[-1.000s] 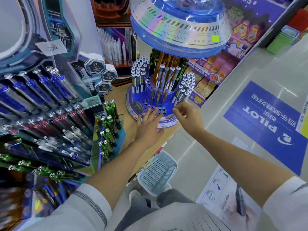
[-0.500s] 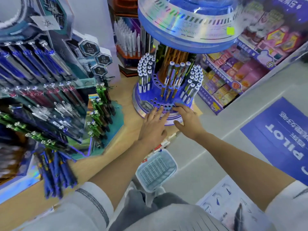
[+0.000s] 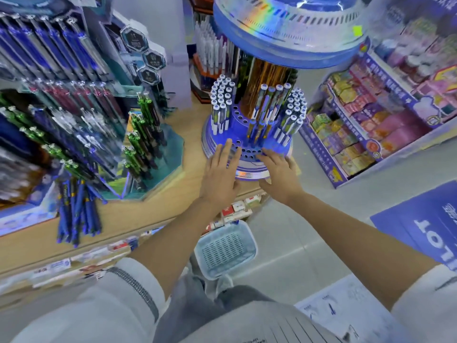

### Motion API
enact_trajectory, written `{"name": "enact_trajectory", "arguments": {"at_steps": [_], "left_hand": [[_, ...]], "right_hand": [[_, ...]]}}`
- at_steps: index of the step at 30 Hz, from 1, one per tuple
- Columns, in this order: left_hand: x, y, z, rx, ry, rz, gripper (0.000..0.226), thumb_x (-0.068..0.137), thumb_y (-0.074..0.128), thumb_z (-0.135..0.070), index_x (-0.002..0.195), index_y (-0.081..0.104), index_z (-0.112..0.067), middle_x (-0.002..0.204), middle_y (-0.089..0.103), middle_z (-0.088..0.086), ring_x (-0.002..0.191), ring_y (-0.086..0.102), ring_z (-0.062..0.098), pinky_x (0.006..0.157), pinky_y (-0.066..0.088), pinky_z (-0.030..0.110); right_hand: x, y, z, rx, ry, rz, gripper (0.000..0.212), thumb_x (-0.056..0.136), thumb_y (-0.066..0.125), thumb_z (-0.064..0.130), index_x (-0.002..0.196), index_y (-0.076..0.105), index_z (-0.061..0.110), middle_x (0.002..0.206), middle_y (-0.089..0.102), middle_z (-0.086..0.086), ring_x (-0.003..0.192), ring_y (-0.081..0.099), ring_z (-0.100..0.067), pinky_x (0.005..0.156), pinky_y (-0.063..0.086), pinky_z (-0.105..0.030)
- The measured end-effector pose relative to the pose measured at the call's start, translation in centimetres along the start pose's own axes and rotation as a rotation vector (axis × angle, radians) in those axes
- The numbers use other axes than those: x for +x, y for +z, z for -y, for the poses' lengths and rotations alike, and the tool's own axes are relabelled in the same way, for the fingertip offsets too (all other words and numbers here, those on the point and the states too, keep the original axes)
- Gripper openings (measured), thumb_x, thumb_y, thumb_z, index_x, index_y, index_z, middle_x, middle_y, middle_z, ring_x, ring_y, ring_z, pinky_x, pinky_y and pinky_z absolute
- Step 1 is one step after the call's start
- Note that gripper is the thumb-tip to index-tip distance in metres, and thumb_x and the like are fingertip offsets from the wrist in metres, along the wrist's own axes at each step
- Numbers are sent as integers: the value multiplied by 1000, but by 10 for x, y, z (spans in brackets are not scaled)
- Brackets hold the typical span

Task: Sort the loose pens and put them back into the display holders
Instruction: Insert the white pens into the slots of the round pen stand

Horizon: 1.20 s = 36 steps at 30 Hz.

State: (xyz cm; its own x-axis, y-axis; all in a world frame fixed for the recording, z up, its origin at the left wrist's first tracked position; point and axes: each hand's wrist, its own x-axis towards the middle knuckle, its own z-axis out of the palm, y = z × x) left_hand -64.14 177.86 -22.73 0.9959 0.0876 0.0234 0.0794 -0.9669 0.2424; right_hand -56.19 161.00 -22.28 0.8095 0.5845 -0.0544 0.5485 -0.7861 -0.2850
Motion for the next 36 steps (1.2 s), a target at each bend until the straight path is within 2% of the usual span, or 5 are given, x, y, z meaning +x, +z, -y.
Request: {"name": "enact_trajectory", "arguments": {"at_steps": [11,15,21,30,36], "left_hand": [[-11,-3,-11,-124,-27,-19,73,91,54,-19,154,15,-21,162,0,10,147,9,29,116,21,40],[-46,-13,15,-243,-64,-179,51,84,56,-11,135,49,-14,140,43,12,120,48,29,98,44,43],[-134,-29,95,-297,-349,-375,18,88,56,-14,106,61,-15,94,58,1,79,58,21,60,43,32],[-248,-43,230,-433,-838,-398,24,85,63,-13,108,61,-8,103,56,13,96,54,32,81,42,38],[-242,-36,283,-665,-879,-190,39,89,59,-21,121,57,0,112,61,17,112,50,35,90,38,36]], "right_hand": [[0,-9,-2,87,20,-53,56,84,65,17,138,48,15,149,38,-8,137,36,-27,111,27,-44],[-7,-2,39,321,-161,-271,31,84,54,12,113,62,13,111,58,-4,100,60,-21,86,48,-47],[-20,30,149,599,-360,-105,16,89,56,8,100,66,14,88,64,7,70,58,-13,69,52,-33],[-17,105,302,665,-198,275,25,90,58,2,114,62,3,100,65,-9,87,57,-14,72,41,-6],[2,135,366,858,185,369,35,92,62,13,124,51,4,103,55,-1,96,57,-16,80,39,-14]]}}
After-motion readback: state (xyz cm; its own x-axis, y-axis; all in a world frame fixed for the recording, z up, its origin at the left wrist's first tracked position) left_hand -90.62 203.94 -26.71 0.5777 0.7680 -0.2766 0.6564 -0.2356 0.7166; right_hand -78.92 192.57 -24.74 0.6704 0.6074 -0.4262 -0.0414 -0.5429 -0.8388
